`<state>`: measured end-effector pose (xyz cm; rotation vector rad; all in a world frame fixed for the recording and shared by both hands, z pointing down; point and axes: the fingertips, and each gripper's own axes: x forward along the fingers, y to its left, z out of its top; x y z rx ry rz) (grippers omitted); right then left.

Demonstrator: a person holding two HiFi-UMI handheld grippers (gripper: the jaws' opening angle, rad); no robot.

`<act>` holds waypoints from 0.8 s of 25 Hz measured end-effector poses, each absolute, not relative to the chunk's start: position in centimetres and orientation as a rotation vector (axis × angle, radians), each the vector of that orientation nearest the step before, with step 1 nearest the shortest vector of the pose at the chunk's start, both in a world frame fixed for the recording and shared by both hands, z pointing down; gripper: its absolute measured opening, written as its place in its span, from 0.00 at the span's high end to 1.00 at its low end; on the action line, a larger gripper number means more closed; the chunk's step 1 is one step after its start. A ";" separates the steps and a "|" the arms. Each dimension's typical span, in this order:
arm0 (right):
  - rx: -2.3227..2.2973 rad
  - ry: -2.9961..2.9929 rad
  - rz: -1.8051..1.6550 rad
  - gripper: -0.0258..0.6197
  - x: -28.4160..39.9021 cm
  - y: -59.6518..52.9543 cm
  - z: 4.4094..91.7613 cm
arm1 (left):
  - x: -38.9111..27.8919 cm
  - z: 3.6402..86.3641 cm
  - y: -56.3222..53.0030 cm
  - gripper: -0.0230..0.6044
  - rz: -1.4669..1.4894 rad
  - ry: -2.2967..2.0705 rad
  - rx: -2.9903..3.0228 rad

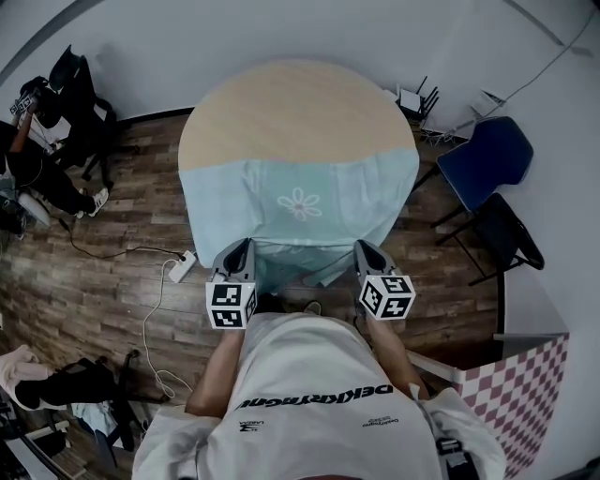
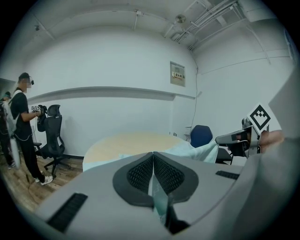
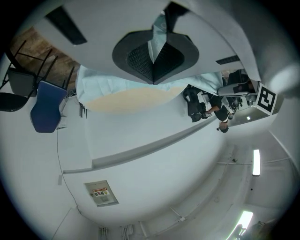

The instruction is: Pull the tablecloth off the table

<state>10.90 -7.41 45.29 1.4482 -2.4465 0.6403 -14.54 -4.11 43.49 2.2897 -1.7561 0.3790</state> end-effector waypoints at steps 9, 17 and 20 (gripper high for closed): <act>1.386 -2.578 0.577 0.91 11.5 -3.8 41.0 | -13.9 37.6 -1.3 0.94 0.289 -1.796 2.394; 1.382 -2.657 0.473 0.91 11.4 -1.8 36.6 | -14.0 32.7 1.1 0.94 0.197 -1.828 2.452; 1.376 -2.695 0.440 0.91 12.0 -1.2 35.1 | -13.5 30.9 2.0 0.94 0.179 -1.854 2.495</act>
